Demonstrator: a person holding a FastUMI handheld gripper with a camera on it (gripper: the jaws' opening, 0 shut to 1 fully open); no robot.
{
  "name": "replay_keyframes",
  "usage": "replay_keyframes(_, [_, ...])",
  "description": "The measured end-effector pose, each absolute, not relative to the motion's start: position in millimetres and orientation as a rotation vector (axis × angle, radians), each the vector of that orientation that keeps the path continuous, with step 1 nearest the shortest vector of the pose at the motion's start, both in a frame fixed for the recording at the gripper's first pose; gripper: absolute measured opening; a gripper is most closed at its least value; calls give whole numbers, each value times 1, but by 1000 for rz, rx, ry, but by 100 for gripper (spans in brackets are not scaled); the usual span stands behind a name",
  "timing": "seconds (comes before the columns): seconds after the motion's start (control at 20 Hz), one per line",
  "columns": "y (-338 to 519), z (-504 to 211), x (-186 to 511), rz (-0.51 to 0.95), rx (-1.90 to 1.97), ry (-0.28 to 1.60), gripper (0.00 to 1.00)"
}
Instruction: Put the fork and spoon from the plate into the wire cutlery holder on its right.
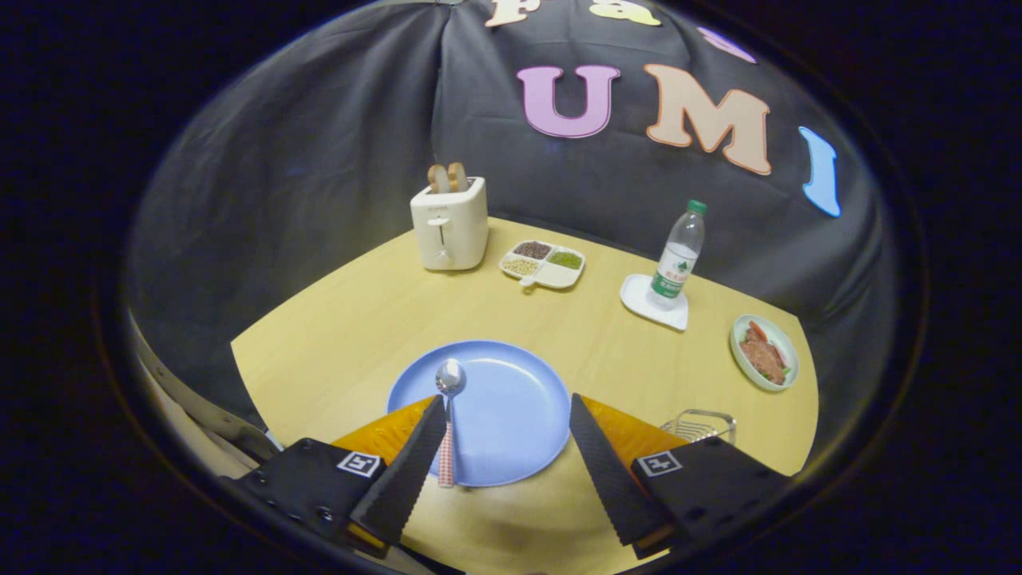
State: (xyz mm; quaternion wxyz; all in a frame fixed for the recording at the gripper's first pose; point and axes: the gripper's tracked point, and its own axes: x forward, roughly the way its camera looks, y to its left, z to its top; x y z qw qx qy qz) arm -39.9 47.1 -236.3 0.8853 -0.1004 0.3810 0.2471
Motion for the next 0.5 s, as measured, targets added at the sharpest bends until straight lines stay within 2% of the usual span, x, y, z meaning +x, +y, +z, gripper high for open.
replay_keyframes(0.5, [83, -298, -60, 565, -288, 880, 100])
